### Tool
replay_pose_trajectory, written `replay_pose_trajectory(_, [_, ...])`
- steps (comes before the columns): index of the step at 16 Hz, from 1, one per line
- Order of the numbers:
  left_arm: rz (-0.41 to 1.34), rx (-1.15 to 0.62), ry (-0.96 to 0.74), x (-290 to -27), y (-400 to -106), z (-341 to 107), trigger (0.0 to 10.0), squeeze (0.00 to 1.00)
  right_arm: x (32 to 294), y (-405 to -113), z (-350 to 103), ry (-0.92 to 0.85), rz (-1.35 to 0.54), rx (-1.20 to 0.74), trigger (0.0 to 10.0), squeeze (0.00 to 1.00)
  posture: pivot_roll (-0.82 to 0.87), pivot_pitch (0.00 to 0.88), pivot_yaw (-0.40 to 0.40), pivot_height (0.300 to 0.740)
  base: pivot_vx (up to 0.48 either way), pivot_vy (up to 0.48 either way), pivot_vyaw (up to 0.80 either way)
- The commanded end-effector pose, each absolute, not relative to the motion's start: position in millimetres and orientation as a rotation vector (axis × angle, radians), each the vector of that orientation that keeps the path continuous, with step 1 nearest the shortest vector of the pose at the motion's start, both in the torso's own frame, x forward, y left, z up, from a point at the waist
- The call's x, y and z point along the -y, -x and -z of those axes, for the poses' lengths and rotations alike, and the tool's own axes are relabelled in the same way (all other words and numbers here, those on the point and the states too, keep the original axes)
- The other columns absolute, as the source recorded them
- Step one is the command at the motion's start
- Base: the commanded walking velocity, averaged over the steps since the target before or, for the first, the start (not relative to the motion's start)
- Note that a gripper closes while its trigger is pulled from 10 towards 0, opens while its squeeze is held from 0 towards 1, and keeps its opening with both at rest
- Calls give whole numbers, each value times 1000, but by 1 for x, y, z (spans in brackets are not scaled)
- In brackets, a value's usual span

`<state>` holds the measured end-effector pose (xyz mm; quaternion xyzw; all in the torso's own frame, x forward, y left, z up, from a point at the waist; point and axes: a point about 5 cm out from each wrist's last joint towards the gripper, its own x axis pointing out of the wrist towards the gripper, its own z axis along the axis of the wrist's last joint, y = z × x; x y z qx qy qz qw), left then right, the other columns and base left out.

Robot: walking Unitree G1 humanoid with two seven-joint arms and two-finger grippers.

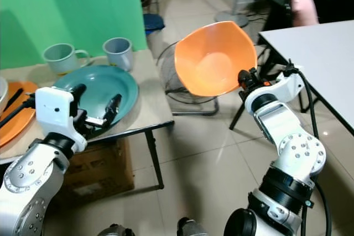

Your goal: Setting the table

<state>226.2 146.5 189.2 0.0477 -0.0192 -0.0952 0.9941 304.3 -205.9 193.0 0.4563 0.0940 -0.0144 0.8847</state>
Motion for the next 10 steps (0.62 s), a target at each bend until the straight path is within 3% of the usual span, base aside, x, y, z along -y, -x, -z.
replay_pose_trajectory(1, [138, 71, -131, -152, -230, -191, 10000, 0, 204, -302, -201, -949, 25, -154, 10000, 0, -100, 42, 40, 740, 0, 0, -800])
replay_pose_trajectory(8, [67, 46, -119, -160, -233, -187, 10000, 0, 191, -305, -198, -901, 39, -186, 10000, 0, -93, 37, 32, 740, 0, 0, -800])
replay_pose_trajectory(10, [63, 47, -117, -160, -234, -187, 10000, 0, 188, -306, -198, -895, 40, -189, 10000, 0, -95, 37, 33, 740, 259, 0, -800])
